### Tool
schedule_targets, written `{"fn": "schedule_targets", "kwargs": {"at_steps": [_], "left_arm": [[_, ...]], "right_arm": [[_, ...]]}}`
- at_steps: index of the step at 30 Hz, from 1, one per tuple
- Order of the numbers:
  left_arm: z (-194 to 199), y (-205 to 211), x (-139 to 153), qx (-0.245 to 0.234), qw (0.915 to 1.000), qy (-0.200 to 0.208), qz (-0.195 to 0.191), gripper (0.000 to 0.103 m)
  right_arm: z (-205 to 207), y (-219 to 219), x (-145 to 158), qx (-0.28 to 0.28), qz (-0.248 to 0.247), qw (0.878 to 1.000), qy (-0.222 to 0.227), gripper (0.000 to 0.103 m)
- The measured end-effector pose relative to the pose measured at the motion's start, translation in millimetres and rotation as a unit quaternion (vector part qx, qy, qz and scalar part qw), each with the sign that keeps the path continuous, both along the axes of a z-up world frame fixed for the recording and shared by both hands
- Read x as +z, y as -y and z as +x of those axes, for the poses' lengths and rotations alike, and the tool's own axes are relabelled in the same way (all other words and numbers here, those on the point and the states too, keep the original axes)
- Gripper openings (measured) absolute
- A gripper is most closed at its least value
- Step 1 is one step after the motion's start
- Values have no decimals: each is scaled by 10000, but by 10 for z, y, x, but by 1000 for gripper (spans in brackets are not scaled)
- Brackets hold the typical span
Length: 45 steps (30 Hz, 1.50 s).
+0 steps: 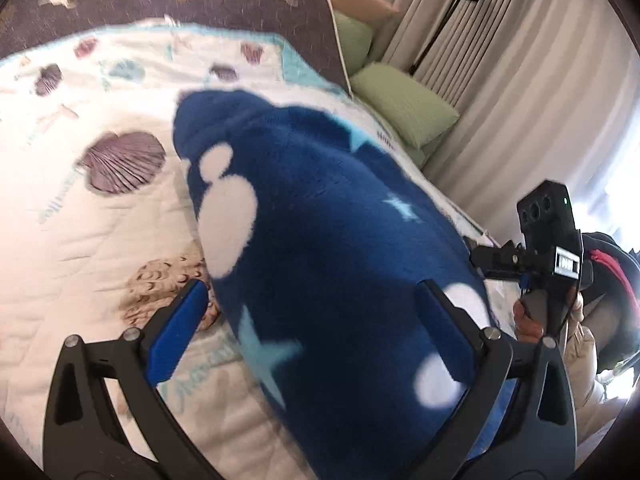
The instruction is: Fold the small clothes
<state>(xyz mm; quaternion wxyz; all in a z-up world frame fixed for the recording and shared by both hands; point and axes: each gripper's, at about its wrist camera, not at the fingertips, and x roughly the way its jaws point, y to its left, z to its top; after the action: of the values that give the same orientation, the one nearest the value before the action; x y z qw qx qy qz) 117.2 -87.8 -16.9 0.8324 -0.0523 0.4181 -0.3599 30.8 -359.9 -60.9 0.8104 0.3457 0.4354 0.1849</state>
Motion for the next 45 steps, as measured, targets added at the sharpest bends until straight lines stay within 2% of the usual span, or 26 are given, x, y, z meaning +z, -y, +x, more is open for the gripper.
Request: {"fn": "schedule_targets", "kwargs": {"at_steps": [3,6,8,14,23,31,41,45], "left_arm": [[132,57,-156,-124,9990,-382,-192,103],[180,37,-260,-120,9982,-510,-294,103],[222,15,-312,-206,9967,-657,-429,103],[334,-34,-477,-480,9873,-1260,-842,103],[482,-9,-581,-813,9797,-1517,-1033,103],[433,36,-564,-744,9807,-1489,-1024,103],[336,13,-586,-583,9796,-1473,-1237,103],[336,60,-605,-631,9802,-1516,-1103,103]], "right_arm": [[199,-68,-114,128,129,9996,-219,99],[327,-139,-275,308,291,9985,-334,103],[361,-120,-339,376,491,9979,-215,103],[425,-92,-365,709,532,9959,-187,103],[704,-182,-360,909,542,9942,-174,103],[685,-282,-329,852,448,9953,61,101],[542,-214,-301,771,550,9955,-86,100],[519,-225,-351,927,655,9935,-40,100]]}}
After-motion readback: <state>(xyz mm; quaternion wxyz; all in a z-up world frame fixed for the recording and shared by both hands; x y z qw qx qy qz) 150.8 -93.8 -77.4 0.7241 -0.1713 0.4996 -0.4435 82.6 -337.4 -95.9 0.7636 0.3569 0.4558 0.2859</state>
